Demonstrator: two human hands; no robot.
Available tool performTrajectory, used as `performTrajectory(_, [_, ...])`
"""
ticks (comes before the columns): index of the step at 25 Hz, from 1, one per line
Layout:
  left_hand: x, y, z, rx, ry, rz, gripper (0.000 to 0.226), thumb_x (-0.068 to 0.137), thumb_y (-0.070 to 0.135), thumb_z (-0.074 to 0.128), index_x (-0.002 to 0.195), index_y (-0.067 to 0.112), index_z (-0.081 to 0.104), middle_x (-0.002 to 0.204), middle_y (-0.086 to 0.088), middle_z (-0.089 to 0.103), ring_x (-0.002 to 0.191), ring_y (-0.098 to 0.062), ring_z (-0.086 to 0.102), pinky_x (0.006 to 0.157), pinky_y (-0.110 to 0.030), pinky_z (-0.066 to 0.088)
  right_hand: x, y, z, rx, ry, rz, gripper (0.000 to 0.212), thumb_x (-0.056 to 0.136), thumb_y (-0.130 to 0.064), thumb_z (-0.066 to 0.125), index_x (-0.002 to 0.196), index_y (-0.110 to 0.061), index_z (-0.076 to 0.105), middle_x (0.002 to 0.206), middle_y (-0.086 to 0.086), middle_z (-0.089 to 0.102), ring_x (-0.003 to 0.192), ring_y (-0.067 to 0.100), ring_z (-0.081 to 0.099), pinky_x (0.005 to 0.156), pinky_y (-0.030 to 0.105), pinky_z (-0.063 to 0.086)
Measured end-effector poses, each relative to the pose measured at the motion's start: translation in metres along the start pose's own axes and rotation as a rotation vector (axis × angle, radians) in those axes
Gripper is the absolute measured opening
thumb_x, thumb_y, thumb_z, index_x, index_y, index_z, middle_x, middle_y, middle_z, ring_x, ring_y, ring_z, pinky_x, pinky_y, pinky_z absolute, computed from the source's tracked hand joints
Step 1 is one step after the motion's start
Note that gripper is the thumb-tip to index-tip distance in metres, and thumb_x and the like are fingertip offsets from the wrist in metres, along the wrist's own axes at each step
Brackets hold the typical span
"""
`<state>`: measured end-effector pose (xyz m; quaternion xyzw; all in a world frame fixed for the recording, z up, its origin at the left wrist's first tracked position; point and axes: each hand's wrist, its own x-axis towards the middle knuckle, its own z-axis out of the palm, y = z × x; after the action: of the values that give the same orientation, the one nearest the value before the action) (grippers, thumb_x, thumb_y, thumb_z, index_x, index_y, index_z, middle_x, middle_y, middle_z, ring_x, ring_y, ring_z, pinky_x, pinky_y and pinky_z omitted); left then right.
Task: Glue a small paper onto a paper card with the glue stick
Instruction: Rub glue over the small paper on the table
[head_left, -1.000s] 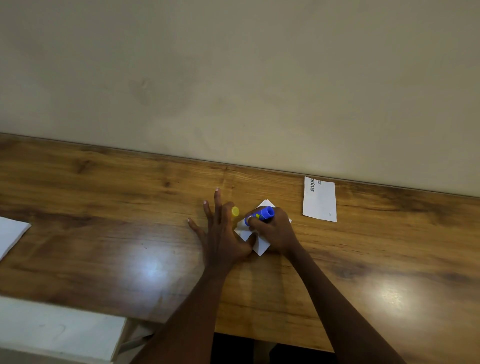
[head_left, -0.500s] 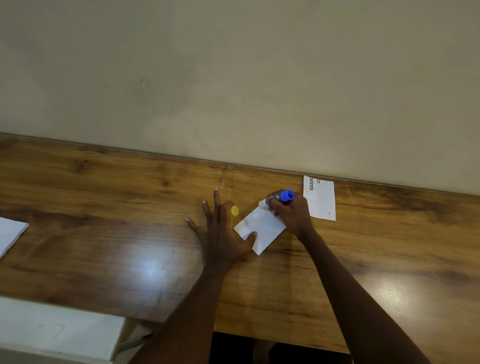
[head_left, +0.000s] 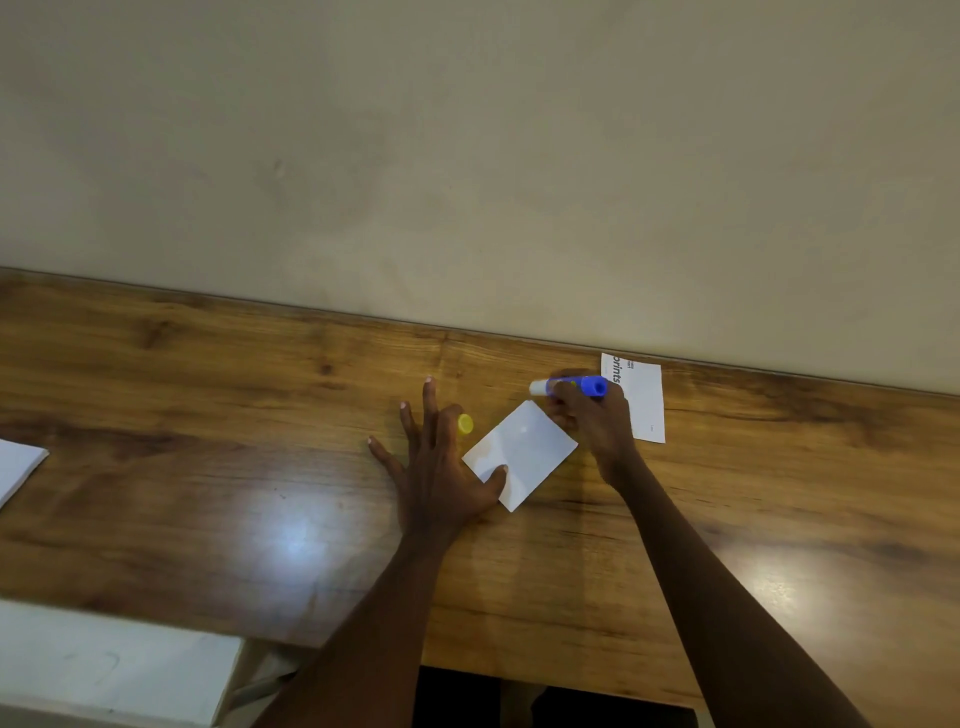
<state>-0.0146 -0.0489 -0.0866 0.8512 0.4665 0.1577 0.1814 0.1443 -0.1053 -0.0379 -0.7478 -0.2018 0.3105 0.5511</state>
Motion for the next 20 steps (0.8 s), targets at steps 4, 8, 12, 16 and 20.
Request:
performTrajectory(4, [0.000,0.000,0.000,0.015,0.012,0.004,0.076,0.059,0.059,0.056,0.119,0.029,0.020,0.155,-0.002,-0.002,0.141,-0.036,0.000,0.101,-0.070,-0.008,-0.021,-0.004,0.000,0.060,0.275,-0.124,0.024,0.085,-0.022,0.056,0.106,-0.010,0.056,0.096,0.016,0.064,0.081,0.025,0.061,0.073,0.032,0.055])
performTrajectory(8, [0.000,0.001,0.000,0.021,0.019,0.001,0.075,0.058,0.058,0.055,0.118,0.030,0.020,0.155,-0.006,0.003,0.141,-0.037,0.002,0.101,-0.069,-0.010,-0.054,0.023,0.021,-0.656,0.245,-0.083,0.035,0.081,-0.028,0.062,0.112,-0.015,0.051,0.110,0.011,0.063,0.098,0.023,0.055,0.097,0.047,0.040])
performTrajectory(12, [0.000,0.000,0.001,0.025,0.014,0.010,0.074,0.060,0.058,0.054,0.119,0.030,0.019,0.155,-0.007,0.003,0.141,-0.038,0.002,0.101,-0.070,-0.008,-0.055,0.025,0.027,-0.439,0.222,-0.027,0.052,0.074,-0.021,0.070,0.118,-0.013,0.045,0.123,0.011,0.054,0.110,0.025,0.046,0.097,0.037,0.037])
performTrajectory(16, [0.002,-0.001,0.002,0.043,0.022,0.010,0.075,0.058,0.059,0.055,0.118,0.029,0.021,0.155,-0.006,0.004,0.141,-0.038,0.003,0.100,-0.070,-0.007,-0.045,0.021,0.026,-0.176,0.309,-0.015,0.062,0.066,-0.006,0.075,0.117,-0.008,0.041,0.118,0.016,0.051,0.097,0.024,0.050,0.087,0.032,0.045])
performTrajectory(20, [0.001,0.000,0.002,0.046,0.018,0.006,0.075,0.058,0.058,0.054,0.118,0.030,0.019,0.155,-0.005,0.002,0.141,-0.037,0.001,0.101,-0.070,-0.008,-0.038,0.022,0.027,-0.173,0.379,0.022,0.058,0.067,0.001,0.072,0.116,-0.008,0.042,0.118,0.018,0.052,0.101,0.029,0.052,0.092,0.037,0.045])
